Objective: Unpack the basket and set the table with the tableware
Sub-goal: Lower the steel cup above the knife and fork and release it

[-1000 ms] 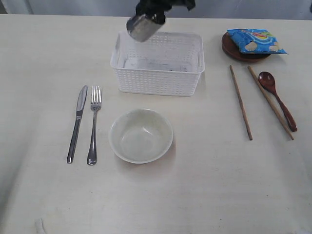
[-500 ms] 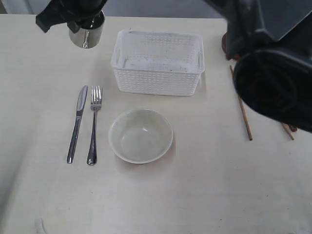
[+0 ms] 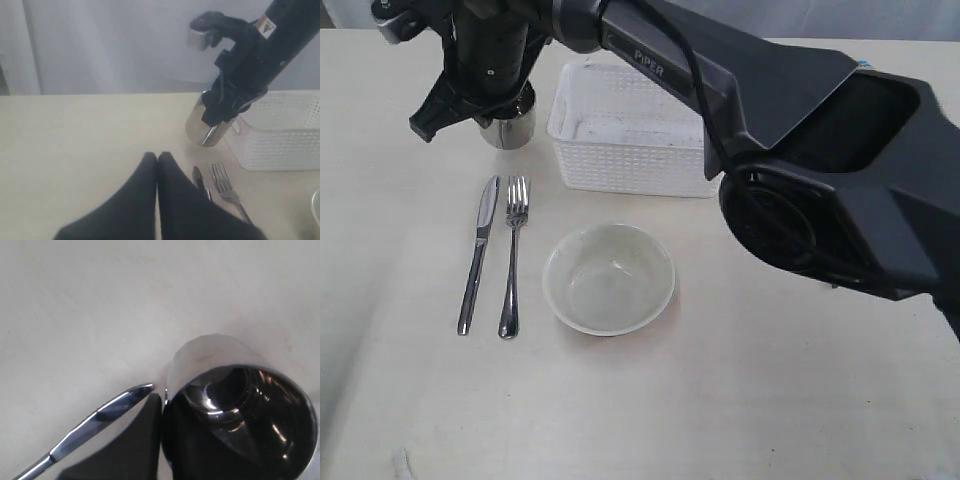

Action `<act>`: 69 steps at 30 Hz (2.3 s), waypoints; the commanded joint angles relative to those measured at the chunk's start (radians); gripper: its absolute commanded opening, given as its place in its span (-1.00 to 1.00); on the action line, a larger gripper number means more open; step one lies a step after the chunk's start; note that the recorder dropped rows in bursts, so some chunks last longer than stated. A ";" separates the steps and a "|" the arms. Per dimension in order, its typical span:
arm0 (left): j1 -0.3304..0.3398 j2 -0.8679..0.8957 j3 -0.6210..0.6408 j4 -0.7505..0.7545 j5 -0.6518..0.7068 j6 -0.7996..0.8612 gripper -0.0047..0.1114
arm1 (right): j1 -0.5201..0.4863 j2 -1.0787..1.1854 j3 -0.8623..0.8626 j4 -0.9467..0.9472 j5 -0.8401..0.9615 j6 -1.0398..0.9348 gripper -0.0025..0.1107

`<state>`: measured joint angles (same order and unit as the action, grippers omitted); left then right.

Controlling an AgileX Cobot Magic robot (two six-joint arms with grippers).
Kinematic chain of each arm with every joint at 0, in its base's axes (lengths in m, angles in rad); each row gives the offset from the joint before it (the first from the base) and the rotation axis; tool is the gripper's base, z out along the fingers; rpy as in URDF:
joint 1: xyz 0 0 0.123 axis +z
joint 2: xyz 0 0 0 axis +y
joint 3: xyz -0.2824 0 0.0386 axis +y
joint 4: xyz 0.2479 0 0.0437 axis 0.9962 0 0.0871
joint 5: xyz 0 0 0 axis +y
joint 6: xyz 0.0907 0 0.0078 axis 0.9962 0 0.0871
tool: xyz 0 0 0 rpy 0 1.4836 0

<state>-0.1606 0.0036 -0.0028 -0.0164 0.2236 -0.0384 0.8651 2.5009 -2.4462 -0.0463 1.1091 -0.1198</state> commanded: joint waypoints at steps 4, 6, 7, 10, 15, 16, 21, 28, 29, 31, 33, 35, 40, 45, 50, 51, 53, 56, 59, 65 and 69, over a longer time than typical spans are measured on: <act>-0.001 -0.004 0.003 -0.003 -0.011 0.000 -0.92 | -0.026 0.030 -0.012 -0.014 -0.039 0.012 -0.96; -0.001 -0.004 0.003 -0.003 -0.011 0.000 -0.92 | -0.029 0.030 -0.012 0.004 -0.053 0.016 -0.96; -0.001 -0.004 0.003 -0.003 -0.011 0.000 -0.92 | -0.029 0.030 -0.012 0.004 -0.053 0.016 -0.96; -0.001 -0.004 0.003 -0.003 -0.011 0.000 -0.92 | -0.041 0.034 -0.012 0.030 -0.048 0.016 -0.96; -0.001 -0.004 0.003 -0.003 -0.011 0.000 -0.92 | -0.073 0.041 -0.012 0.019 0.016 0.041 -0.96; -0.001 -0.004 0.003 -0.003 -0.011 0.000 -0.92 | -0.078 0.039 -0.012 0.016 0.018 0.048 -0.96; -0.001 -0.004 0.003 -0.003 -0.011 0.000 -0.92 | -0.083 0.039 -0.012 0.127 -0.055 -0.020 -0.96; -0.001 -0.004 0.003 -0.003 -0.011 0.000 -0.92 | -0.070 0.043 -0.012 0.069 -0.053 -0.016 -0.96; -0.001 -0.004 0.003 -0.003 -0.011 0.000 -0.92 | -0.070 0.043 -0.012 0.067 -0.057 -0.016 -0.96; -0.001 -0.004 0.003 -0.003 -0.011 0.000 -0.92 | -0.070 0.043 -0.012 0.090 -0.065 -0.016 -0.96; -0.001 -0.004 0.003 -0.003 -0.011 0.000 -0.92 | -0.070 0.043 -0.012 0.131 -0.075 -0.025 -0.96; -0.001 -0.004 0.003 -0.003 -0.011 0.000 -0.92 | -0.070 0.045 -0.012 0.134 -0.080 -0.030 -0.96; -0.001 -0.004 0.003 -0.003 -0.011 0.000 -0.92 | -0.070 0.057 -0.012 0.128 -0.079 -0.030 -0.96; -0.001 -0.004 0.003 -0.003 -0.011 0.000 -0.92 | -0.070 0.065 -0.012 0.131 -0.078 -0.025 -0.84; -0.001 -0.004 0.003 -0.003 -0.011 0.000 -0.92 | -0.070 0.065 -0.012 0.131 -0.087 -0.020 -0.39; -0.001 -0.004 0.003 -0.003 -0.011 0.000 -0.92 | -0.070 0.065 -0.012 0.131 -0.087 -0.014 -0.35; -0.001 -0.004 0.003 -0.003 -0.011 0.000 -0.92 | -0.070 0.065 -0.012 0.131 -0.087 -0.012 -0.35; -0.001 -0.004 0.003 -0.003 -0.011 0.000 -0.92 | -0.070 0.062 -0.012 0.131 -0.104 -0.012 -0.35; -0.001 -0.004 0.003 -0.003 -0.011 0.000 -0.92 | -0.070 0.059 -0.036 0.131 -0.107 -0.014 -0.35; -0.001 -0.004 0.003 -0.003 -0.011 0.000 -0.92 | -0.070 0.014 -0.078 0.123 -0.078 -0.016 -0.35; -0.001 -0.004 0.003 -0.003 -0.011 0.000 -0.92 | -0.075 -0.040 -0.078 0.046 -0.016 -0.014 -0.35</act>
<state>-0.1606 0.0036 -0.0028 -0.0164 0.2236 -0.0384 0.7974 2.5067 -2.5152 0.0555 1.0452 -0.1333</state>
